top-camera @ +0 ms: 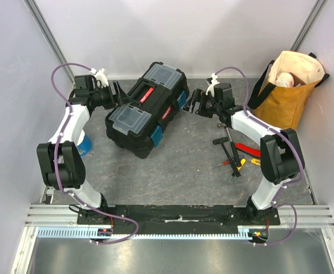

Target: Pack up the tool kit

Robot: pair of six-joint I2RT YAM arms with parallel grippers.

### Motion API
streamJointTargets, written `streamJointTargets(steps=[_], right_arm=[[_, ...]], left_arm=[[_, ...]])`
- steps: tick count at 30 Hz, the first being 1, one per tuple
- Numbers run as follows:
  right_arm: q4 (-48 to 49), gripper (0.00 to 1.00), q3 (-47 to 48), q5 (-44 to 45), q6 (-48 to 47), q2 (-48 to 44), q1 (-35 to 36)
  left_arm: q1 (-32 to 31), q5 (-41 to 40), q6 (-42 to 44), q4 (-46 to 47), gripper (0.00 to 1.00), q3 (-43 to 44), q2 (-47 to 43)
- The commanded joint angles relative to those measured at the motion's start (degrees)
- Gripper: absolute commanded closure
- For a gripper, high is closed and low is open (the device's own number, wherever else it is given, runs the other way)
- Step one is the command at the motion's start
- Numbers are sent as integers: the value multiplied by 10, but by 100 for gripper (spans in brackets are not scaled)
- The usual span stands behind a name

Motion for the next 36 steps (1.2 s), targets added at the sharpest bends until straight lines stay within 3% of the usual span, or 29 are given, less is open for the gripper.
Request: streamJointTargets(steps=[1, 9, 16, 23, 29, 31, 36], right_arm=[[144, 2, -12, -72, 93, 27, 8], [265, 8, 17, -106, 201, 101, 26], [240, 23, 74, -59, 215, 161, 32], [182, 26, 141, -20, 183, 195, 31], [102, 14, 113, 61, 128, 127, 12], [96, 2, 89, 85, 110, 97, -2], [61, 2, 45, 155, 95, 29, -38]], left_arm=[[-5, -4, -70, -46, 19, -46, -37], [-17, 57, -145, 13, 20, -81, -44], [-76, 77, -190, 62, 23, -107, -38], [-100, 54, -195, 62, 23, -85, -26], [-71, -50, -135, -16, 17, 2, -30], [-47, -74, -130, -27, 10, 32, -30], [-15, -204, -109, -67, 6, 100, -34]])
